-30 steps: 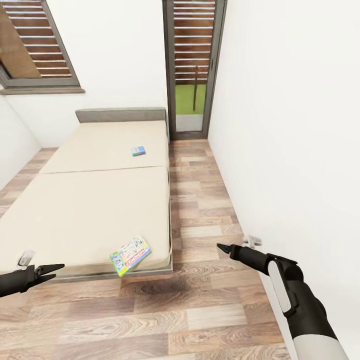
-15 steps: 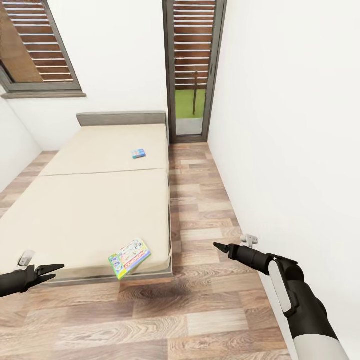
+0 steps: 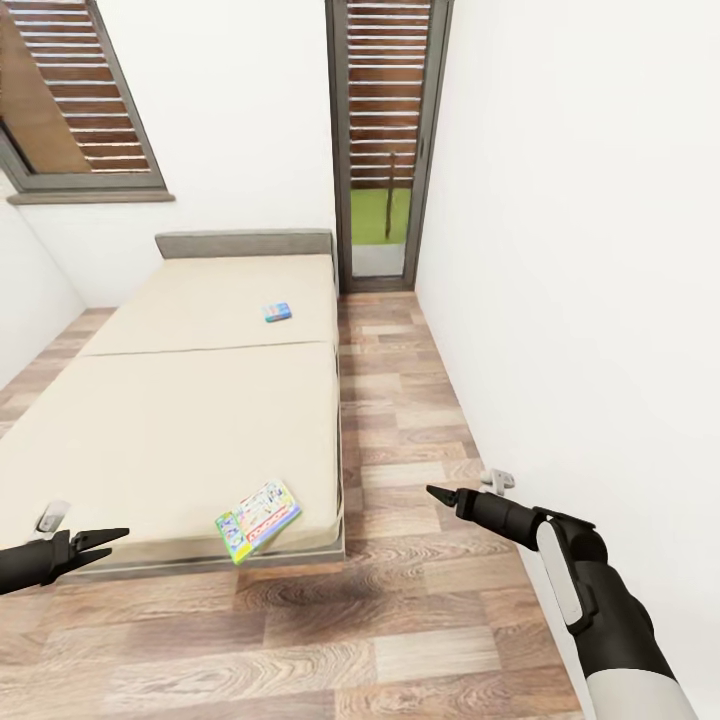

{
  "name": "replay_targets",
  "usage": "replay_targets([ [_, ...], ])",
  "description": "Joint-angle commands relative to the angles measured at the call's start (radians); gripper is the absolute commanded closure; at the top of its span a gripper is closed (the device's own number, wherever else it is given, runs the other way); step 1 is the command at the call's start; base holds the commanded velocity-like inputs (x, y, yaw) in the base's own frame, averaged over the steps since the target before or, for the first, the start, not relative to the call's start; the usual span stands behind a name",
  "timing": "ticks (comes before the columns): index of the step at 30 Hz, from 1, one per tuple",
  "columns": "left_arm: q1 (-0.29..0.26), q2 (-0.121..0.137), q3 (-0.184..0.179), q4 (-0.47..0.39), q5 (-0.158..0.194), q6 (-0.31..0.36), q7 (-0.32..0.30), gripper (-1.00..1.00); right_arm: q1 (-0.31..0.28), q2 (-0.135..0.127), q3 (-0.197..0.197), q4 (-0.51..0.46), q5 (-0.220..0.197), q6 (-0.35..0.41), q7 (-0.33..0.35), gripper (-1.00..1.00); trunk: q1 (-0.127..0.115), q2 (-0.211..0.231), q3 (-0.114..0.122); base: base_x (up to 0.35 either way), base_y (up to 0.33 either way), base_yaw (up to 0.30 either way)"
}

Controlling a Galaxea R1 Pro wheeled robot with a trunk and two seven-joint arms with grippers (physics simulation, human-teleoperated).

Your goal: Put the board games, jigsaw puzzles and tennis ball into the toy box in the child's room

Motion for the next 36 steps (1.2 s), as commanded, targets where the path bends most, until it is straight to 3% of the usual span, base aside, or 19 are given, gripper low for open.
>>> replay_targets([
  [1, -0.001, 0.000, 0.001, 0.000, -0.001, 0.010, -0.004, -1.00, -0.001, 0.000, -0.001, 0.000, -0.003, 0.007, 0.002, -1.00, 0.004, -0.008, -0.002, 0.000, 0.000, 0.000],
  [36, -0.001, -0.002, -0.002, 0.000, 0.002, 0.004, -0.008, -1.00, -0.001, 0.001, -0.001, 0.005, -0.003, 0.003, 0.002, -1.00, 0.138, -0.253, -0.054, 0.000, 0.000, 0.000],
])
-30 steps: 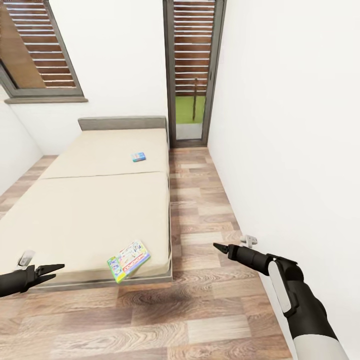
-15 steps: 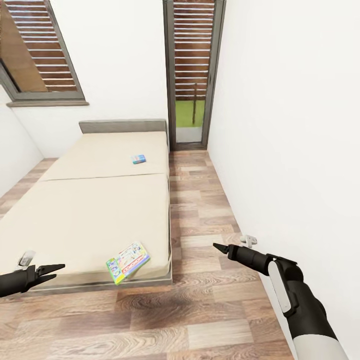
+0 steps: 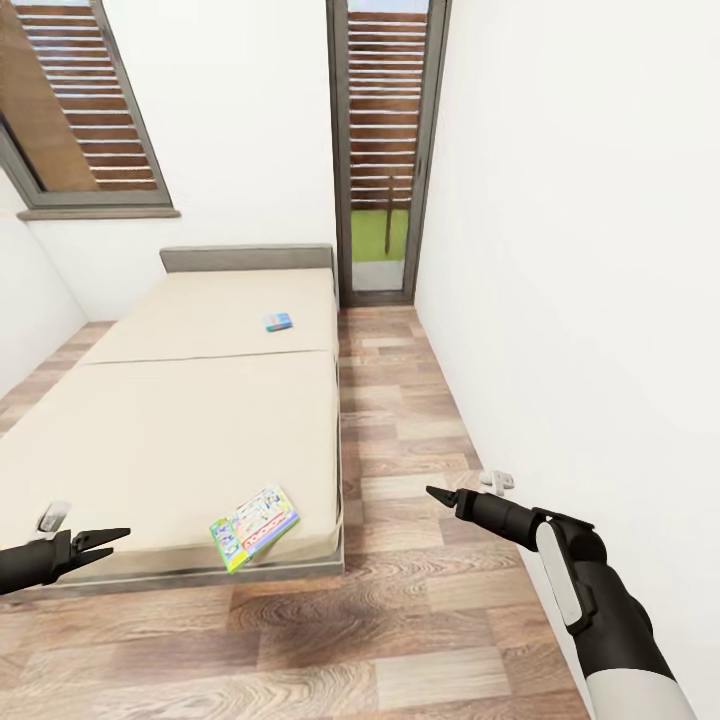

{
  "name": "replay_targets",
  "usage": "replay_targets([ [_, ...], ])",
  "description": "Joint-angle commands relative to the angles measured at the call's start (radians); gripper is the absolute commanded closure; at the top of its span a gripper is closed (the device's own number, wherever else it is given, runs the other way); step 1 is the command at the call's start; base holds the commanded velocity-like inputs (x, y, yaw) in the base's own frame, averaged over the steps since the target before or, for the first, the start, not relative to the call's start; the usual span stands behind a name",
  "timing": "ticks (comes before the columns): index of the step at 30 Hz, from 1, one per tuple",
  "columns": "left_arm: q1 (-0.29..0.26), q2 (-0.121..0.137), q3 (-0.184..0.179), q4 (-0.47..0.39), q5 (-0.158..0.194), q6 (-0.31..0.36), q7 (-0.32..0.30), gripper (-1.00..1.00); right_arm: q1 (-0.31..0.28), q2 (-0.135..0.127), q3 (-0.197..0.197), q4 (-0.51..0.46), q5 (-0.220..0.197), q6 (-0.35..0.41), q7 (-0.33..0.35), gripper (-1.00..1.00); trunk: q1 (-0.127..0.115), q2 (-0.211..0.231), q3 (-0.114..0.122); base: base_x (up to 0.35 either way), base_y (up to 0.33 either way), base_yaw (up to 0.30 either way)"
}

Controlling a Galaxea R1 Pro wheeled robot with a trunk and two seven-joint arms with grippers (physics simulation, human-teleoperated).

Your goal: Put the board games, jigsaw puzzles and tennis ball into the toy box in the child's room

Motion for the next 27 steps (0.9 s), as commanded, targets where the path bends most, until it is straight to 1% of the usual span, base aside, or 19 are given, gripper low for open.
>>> replay_targets([
  [1, -0.001, 0.000, 0.001, 0.000, 0.000, 0.010, -0.004, -1.00, -0.001, 0.000, -0.001, 0.000, -0.003, 0.006, 0.002, -1.00, 0.004, -0.008, -0.002, 0.000, 0.000, 0.000],
  [27, -0.001, -0.002, 0.001, 0.000, 0.000, 0.007, -0.005, -1.00, -0.001, 0.000, 0.000, 0.001, -0.003, 0.005, 0.002, -1.00, 0.104, -0.190, -0.040, 0.000, 0.000, 0.000],
])
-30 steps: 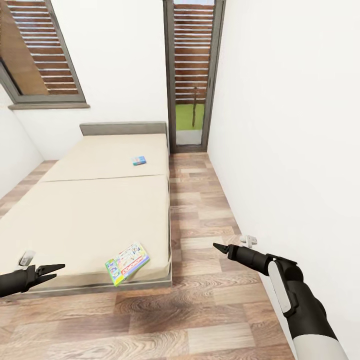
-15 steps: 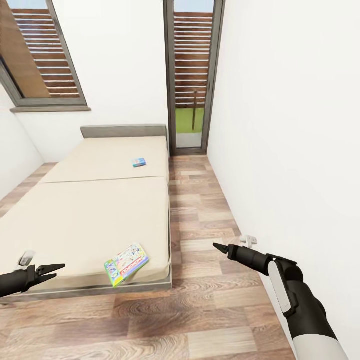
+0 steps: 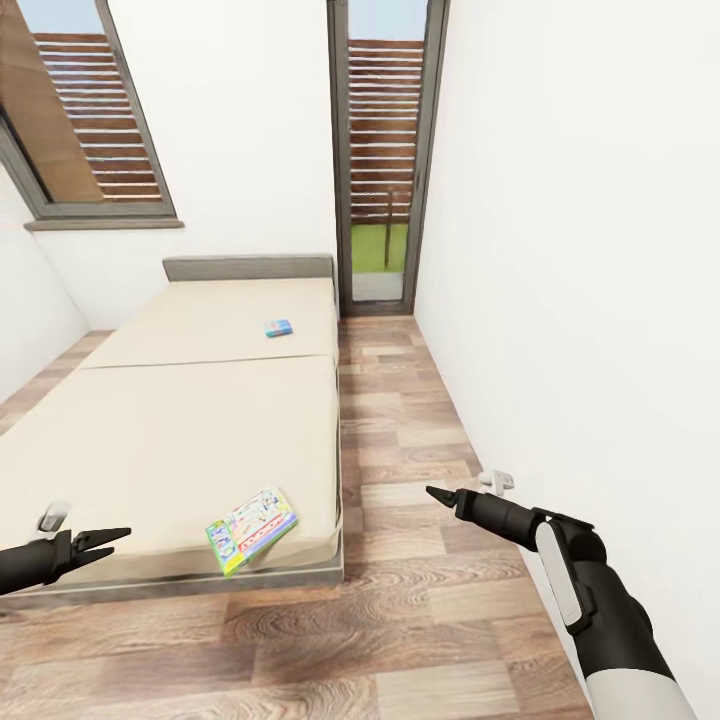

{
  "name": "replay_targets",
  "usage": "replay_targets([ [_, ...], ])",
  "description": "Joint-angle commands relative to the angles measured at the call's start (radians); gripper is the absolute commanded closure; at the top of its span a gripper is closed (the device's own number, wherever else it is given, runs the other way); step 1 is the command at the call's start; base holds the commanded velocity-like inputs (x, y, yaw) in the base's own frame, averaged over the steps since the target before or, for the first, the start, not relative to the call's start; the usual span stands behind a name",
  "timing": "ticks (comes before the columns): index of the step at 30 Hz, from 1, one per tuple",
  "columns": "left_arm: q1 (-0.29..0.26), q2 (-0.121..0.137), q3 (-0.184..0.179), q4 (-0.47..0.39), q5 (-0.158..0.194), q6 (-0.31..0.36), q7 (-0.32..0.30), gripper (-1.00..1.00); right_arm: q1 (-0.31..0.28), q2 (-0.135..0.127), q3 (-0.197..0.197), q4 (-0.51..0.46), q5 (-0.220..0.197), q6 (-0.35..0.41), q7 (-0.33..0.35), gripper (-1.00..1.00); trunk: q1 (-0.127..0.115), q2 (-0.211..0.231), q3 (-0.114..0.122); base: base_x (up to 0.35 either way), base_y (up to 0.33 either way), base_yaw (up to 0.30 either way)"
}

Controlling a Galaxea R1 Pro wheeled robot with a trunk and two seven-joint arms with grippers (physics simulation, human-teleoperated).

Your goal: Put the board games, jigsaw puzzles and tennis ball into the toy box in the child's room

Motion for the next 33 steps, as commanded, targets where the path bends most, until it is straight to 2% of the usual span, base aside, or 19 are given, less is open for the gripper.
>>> replay_targets([
  [1, -0.001, 0.000, 0.001, 0.000, -0.001, 0.010, -0.004, -1.00, -0.001, 0.000, -0.001, 0.000, -0.003, 0.007, 0.002, -1.00, 0.004, -0.008, -0.002, 0.000, 0.000, 0.000],
  [33, -0.001, -0.002, -0.001, 0.000, -0.001, 0.009, -0.006, -1.00, -0.001, 0.006, -0.001, 0.000, -0.003, -0.017, 0.002, -1.00, 0.127, -0.232, -0.049, 0.000, 0.000, 0.000],
])
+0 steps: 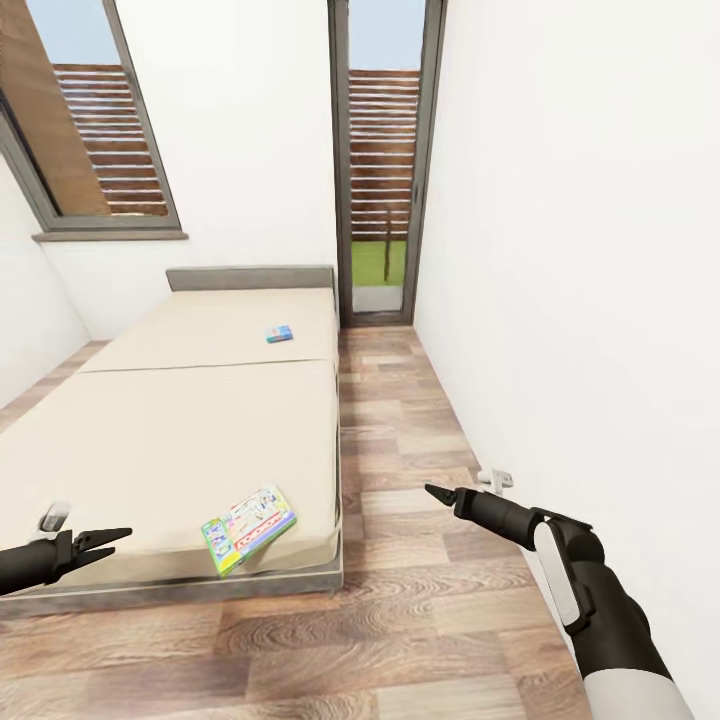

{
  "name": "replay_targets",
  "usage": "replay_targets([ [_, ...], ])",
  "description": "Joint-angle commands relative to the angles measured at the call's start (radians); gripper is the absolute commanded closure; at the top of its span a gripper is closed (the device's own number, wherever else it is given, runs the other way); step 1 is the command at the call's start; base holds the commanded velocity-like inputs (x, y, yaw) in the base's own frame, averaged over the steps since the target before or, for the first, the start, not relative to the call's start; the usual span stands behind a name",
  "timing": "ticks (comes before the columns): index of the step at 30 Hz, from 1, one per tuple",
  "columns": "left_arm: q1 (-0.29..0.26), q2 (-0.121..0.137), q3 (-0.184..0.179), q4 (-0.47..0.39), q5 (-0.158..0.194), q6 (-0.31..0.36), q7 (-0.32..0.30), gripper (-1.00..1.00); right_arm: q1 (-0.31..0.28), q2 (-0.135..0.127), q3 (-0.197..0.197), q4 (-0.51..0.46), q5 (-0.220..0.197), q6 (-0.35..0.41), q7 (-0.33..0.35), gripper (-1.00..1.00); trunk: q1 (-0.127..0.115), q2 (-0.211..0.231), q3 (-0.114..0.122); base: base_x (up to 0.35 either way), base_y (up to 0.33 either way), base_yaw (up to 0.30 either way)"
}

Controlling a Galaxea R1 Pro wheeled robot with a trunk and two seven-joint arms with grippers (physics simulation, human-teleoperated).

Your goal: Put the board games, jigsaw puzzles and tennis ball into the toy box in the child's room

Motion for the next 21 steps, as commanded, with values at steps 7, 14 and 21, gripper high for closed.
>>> replay_targets([
  [7, -0.001, -0.001, 0.001, 0.000, -0.001, 0.012, -0.005, -1.00, -0.001, 0.000, -0.001, 0.000, -0.003, 0.006, 0.002, -1.00, 0.023, -0.043, -0.008, 0.000, 0.000, 0.000],
  [14, -0.001, -0.001, 0.000, 0.000, 0.000, 0.013, -0.008, -1.00, -0.001, 0.000, -0.001, 0.000, -0.003, 0.006, 0.002, -1.00, 0.023, -0.043, 0.004, 0.000, 0.000, 0.000],
  [21, -0.001, -0.001, 0.000, 0.000, 0.001, 0.013, -0.019, -1.00, -0.001, 0.005, -0.001, 0.000, -0.002, 0.006, 0.002, -1.00, 0.023, -0.043, 0.015, 0.000, 0.000, 0.000],
])
